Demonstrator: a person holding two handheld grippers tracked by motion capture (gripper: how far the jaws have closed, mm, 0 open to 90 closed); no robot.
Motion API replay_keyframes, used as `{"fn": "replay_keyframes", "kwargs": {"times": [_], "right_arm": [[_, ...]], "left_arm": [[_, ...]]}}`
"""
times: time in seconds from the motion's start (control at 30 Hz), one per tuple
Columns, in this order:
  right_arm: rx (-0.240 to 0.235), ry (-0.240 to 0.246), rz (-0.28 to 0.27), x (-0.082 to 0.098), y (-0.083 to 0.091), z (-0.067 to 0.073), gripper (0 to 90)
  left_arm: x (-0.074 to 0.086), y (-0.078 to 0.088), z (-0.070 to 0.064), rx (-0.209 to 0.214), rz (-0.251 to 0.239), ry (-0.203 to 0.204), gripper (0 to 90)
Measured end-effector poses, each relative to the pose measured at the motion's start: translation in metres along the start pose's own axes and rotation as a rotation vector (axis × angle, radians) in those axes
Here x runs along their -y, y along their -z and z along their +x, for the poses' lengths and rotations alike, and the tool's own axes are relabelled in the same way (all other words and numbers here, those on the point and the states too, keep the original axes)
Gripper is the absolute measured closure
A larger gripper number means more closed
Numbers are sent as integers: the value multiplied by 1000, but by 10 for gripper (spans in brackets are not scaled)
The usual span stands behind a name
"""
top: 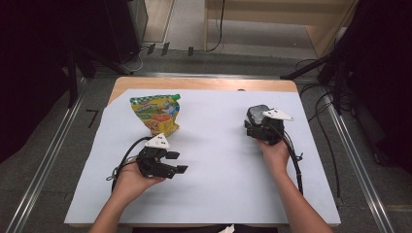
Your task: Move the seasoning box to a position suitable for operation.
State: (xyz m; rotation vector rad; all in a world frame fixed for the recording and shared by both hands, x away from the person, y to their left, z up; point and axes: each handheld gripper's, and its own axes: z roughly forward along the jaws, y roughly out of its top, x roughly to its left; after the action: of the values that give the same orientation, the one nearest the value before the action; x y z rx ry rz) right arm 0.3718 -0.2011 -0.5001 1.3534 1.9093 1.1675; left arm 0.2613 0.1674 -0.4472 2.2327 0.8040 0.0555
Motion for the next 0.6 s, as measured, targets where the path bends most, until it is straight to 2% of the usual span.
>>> {"fn": "replay_keyframes", "kwargs": {"times": [0.37,0.47,0.53,0.6], "right_arm": [[-60,43,12,-3,12,23,155],[-100,57,21,-1,17,37,156],[-110,62,24,0,19,40,155],[-136,85,31,1,22,51,155]], "left_arm": [[-7,-6,4,5,12,-6,403],[-9,-7,6,4,10,3,404],[-10,-7,8,10,0,8,403],[-11,-7,9,12,-6,11,404]]}}
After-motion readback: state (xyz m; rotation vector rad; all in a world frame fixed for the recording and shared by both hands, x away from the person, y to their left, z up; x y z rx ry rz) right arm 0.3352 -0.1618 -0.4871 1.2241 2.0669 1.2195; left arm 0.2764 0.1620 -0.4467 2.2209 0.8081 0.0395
